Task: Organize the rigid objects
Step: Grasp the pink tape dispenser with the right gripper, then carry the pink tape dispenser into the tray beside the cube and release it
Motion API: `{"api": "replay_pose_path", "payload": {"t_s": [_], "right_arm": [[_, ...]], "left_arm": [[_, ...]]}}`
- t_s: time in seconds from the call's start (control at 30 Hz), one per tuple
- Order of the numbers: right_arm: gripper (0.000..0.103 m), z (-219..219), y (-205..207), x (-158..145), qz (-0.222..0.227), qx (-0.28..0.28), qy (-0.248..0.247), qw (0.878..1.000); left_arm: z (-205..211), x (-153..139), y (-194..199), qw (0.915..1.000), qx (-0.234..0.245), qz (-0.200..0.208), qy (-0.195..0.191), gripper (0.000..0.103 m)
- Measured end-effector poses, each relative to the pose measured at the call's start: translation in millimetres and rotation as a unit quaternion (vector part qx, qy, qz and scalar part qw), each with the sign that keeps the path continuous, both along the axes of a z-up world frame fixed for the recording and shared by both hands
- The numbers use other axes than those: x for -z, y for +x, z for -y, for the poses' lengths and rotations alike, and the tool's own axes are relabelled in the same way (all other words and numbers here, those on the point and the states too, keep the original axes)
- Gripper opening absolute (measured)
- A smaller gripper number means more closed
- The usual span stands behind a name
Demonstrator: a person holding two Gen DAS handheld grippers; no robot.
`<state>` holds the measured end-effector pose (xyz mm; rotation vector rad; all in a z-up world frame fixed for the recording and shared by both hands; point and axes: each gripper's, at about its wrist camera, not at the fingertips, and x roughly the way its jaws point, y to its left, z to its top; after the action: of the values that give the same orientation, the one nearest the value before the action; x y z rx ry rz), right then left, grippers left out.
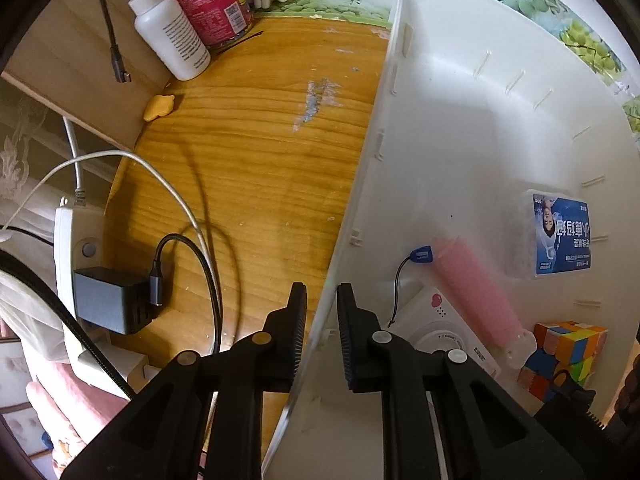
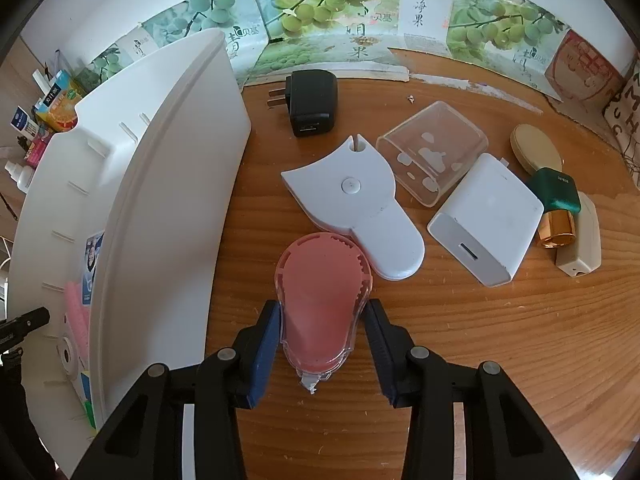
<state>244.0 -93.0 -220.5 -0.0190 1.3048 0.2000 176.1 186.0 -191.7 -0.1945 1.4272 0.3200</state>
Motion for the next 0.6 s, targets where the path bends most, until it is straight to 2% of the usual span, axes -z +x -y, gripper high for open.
{"api": "replay_pose_path", "payload": {"t_s": [0.37,0.6], "right_arm": [[0.043,11.1,-6.3,-4.4,-0.015,0.011,0.018,1.0],[0.043,20.7,-17.6,-20.6,0.003,0.033,0.025,0.999]], "left_arm": [[9.4,0.6,7.9,0.9998,0.017,0.004,0.004,0.014],[18.6,0.3,12.6,0.9991,0.042,0.007,0.002,0.013]]}}
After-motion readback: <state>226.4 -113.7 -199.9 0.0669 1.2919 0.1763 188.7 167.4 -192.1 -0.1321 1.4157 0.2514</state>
